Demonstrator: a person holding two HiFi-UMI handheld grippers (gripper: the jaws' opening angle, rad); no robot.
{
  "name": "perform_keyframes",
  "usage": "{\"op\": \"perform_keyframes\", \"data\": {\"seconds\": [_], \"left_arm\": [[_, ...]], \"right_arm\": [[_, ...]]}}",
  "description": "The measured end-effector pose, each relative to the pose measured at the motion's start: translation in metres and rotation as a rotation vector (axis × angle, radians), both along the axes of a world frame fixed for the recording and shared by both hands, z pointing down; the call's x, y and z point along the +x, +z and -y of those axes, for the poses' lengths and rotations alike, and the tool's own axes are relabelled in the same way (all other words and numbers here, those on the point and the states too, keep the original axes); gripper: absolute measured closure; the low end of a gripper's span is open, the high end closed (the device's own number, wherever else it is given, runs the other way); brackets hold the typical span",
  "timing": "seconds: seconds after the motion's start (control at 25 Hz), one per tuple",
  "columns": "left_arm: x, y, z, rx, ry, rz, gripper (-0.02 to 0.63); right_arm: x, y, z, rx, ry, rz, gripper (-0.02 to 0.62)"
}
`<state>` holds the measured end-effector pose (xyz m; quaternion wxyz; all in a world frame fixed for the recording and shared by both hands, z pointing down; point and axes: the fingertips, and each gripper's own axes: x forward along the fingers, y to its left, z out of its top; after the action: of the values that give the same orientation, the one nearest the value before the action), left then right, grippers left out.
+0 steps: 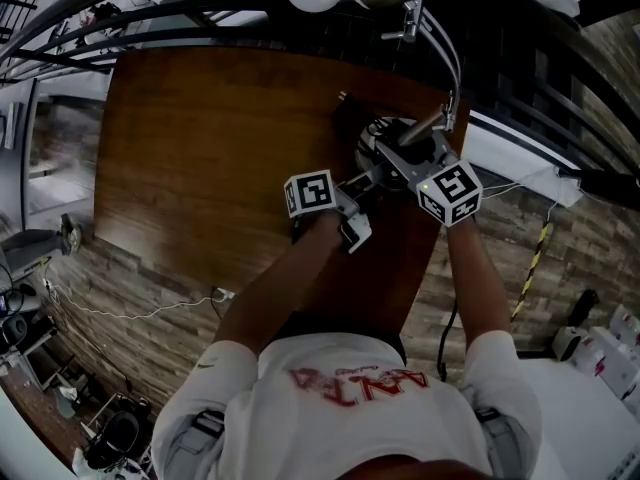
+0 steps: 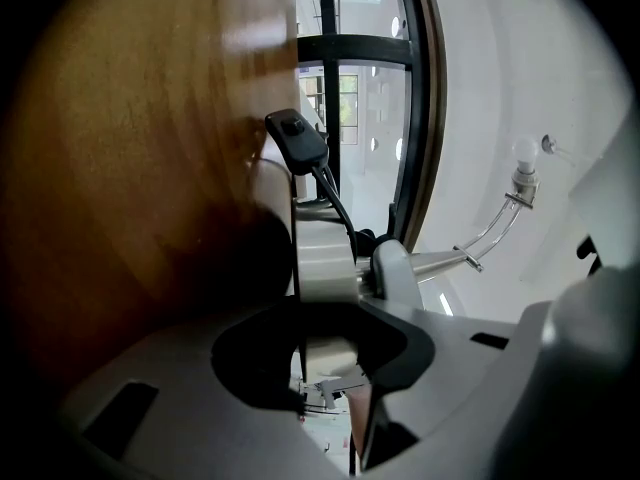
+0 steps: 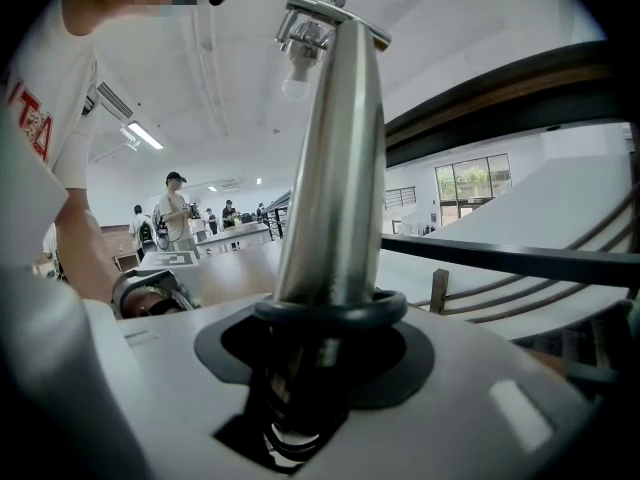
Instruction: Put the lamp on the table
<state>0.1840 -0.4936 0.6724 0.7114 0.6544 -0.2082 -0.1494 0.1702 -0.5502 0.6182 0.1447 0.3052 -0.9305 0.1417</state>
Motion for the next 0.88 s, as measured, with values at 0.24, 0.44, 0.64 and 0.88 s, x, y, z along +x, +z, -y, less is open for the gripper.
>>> {"op": "perform_keyframes", "data": {"seconds": [0.24,0.44,0.64,0.88], "left_arm": [[-0.002,0.003,0.000,0.000,-0.009,0.002,0.469],[0.000,0.009,-0.003,-0.006,-0.003,0.017,0.469],[0.000,0.007,-0.004,-0.028,0.003,-0.019,0.468],[-0.019,-0.008,-0.021,0.033,0.033,0.070,0.455]], "right_arm": [[-0.002,0.002,-0.001,0.007,0.004,-0.005,0.402],[-0.003,0.007,-0.005,0.023,-0.019,-0.044,0.399],[-0.001,0.006,-0.003,0.015,-0.014,-0.025,0.399],[-0.001,0.003,-0.002,-0.007,-0.003,-0.003,0.399]]}}
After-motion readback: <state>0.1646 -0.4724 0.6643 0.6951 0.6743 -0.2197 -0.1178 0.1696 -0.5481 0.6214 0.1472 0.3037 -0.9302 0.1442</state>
